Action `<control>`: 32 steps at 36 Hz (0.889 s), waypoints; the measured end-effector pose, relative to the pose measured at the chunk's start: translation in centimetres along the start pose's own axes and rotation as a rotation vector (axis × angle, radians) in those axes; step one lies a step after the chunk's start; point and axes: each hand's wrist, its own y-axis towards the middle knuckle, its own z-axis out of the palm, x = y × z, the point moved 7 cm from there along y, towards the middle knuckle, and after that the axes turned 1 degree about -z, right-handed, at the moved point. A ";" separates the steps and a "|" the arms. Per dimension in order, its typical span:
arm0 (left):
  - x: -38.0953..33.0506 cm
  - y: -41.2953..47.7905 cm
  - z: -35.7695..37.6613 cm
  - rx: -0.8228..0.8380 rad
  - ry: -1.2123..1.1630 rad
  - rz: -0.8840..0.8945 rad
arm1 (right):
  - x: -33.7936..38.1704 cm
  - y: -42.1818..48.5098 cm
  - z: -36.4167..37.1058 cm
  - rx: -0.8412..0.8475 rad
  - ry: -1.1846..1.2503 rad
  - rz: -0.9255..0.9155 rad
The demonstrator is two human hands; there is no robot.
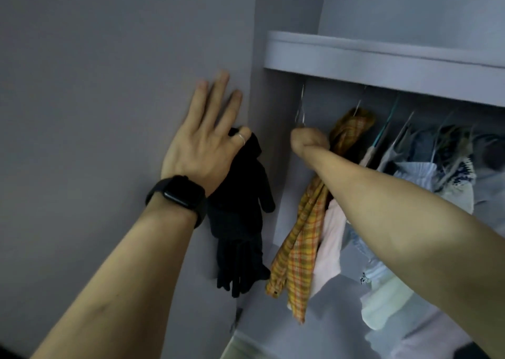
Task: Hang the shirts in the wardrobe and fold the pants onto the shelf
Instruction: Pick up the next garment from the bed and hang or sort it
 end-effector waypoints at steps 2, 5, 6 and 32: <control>-0.2 -0.3 0.4 0.046 -0.038 0.020 | 0.2 -0.3 -1.2 -0.032 -0.012 0.000; 0.1 -0.1 0.7 0.111 -0.082 0.011 | 0.0 -1.4 -3.3 -0.062 0.004 0.037; 0.2 0.0 0.9 0.137 -0.106 -0.001 | -0.4 -2.1 -3.8 -0.053 0.000 0.048; -14.3 1.5 -8.3 0.354 -1.314 0.309 | -17.3 -25.1 -22.3 0.104 0.572 -0.003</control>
